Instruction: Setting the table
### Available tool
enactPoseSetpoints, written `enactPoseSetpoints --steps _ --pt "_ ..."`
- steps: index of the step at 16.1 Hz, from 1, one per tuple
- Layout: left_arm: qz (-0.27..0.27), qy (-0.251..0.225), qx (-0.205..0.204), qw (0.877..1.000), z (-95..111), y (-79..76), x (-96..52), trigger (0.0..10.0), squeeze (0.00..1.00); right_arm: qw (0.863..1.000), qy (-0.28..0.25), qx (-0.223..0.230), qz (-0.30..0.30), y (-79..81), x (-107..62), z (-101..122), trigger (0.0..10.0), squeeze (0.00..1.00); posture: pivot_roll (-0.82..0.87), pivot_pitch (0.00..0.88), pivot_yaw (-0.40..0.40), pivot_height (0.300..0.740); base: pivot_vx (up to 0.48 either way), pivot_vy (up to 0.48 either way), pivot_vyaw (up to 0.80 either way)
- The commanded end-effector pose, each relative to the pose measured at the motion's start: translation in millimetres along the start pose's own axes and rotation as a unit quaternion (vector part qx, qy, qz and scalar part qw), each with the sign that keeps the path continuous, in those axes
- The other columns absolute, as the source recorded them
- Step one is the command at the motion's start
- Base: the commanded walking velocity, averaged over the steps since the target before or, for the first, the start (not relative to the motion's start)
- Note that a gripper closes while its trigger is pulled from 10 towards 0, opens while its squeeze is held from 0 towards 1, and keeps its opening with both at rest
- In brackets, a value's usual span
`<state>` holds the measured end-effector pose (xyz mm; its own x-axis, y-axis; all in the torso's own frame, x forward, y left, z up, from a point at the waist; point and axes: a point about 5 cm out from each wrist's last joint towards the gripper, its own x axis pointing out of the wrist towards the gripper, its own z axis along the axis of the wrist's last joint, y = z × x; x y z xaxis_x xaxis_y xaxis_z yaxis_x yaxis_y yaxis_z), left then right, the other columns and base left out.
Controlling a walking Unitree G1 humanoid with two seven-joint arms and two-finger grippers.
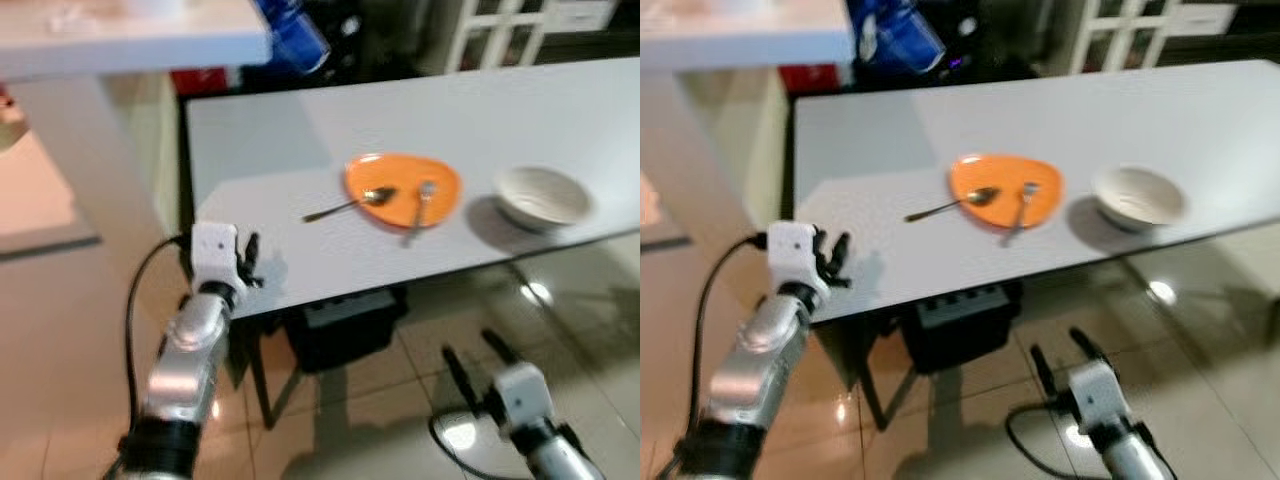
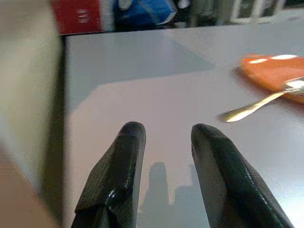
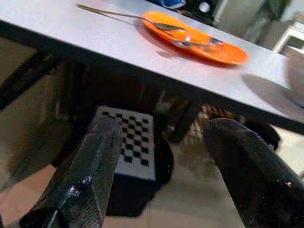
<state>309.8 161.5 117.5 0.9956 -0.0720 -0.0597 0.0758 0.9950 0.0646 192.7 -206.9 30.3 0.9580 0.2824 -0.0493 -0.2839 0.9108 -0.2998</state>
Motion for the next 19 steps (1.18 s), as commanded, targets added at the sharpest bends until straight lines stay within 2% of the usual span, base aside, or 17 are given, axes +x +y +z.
enactPoseSetpoints --steps 1,3,4,5,9,12,15,16,18,19 --pt "-0.001 0.007 0.005 1.0 -3.7 0.7 -0.8 10.0 0.0 1.0 0.005 -0.003 -0.007 -1.3 -5.0 -1.5 10.0 0.0 0.03 0.028 0.014 0.74 0.0 0.0 0.0" --pt "0.0 0.006 0.003 1.0 -2.7 0.8 0.7 10.0 0.0 1.0 0.003 -0.003 -0.009 -1.6 -4.0 -1.0 10.0 0.0 0.02 0.027 0.018 0.74 0.0 0.0 0.0" --pt "-0.003 0.006 0.002 1.0 -2.7 -0.1 1.4 10.0 0.0 1.0 -0.003 0.004 -0.005 14.0 54.9 15.7 10.0 0.0 0.02 0.027 0.02 0.74 0.0 0.0 0.0" --pt "-0.007 0.008 0.001 1.0 -2.9 -1.4 2.4 10.0 0.0 1.0 -0.006 0.001 0.0 22.4 87.2 30.2 10.0 0.0 0.02 0.027 0.021 0.74 0.0 0.0 0.0" --pt "-0.015 0.008 -0.01 1.0 -2.3 -5.6 4.1 10.0 0.0 1.0 -0.006 0.005 -0.004 22.0 92.3 35.4 10.0 0.0 0.01 0.026 0.021 0.74 0.308 -0.365 0.0" --pt "-0.015 0.01 -0.006 1.0 -2.4 -5.5 5.1 10.0 0.0 1.0 0.003 0.007 -0.011 23.4 95.5 34.6 10.0 0.0 0.01 0.028 0.024 0.74 0.388 -0.281 -0.8" --pt "-0.014 0.007 -0.005 1.0 -1.3 -5.2 6.4 10.0 0.0 1.0 -0.001 -0.001 -0.015 24.0 93.5 36.5 10.0 0.0 0.01 0.031 0.028 0.74 0.444 0.0 -0.53" --pt "-0.011 0.009 0.004 1.0 -1.7 -4.9 6.5 10.0 0.0 1.0 -0.008 -0.015 -0.012 24.1 93.1 38.6 10.0 0.0 0.01 0.03 0.029 0.74 0.465 0.0 0.0" --pt "0.003 0.004 -0.004 1.0 -0.9 -2.5 7.1 10.0 0.0 0.994 -0.088 -0.057 -0.025 17.5 86.3 60.2 10.0 0.0 0.0 0.032 0.025 0.74 0.0 0.0 0.0" --pt "0.005 0.003 -0.005 1.0 -0.9 -1.2 7.4 10.0 0.0 0.992 -0.102 -0.062 -0.029 16.0 82.9 64.0 10.0 0.0 0.0 0.035 0.022 0.74 0.0 0.0 0.0"
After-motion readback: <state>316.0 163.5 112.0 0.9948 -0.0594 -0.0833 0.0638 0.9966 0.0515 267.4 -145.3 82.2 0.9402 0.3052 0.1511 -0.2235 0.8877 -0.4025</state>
